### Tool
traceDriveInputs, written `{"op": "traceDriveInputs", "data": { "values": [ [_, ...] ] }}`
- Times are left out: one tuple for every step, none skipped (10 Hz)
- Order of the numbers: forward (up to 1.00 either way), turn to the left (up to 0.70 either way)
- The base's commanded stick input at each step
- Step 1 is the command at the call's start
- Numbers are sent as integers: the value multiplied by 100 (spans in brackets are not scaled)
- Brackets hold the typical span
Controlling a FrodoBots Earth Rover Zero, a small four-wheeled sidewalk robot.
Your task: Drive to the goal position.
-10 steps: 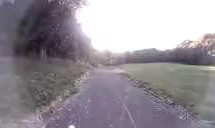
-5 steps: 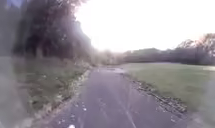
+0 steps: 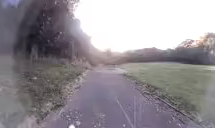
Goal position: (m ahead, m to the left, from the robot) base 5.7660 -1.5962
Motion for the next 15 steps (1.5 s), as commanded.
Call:
{"op": "traceDriveInputs", "data": {
  "values": [
    [70, 0],
    [70, 0],
    [70, 0],
    [70, 0],
    [70, 0],
    [70, 0],
    [70, 0],
    [70, 0],
    [70, 0],
    [70, 0],
    [70, 0],
    [70, 0],
    [70, 0],
    [70, 0],
    [70, 0]
  ]
}}
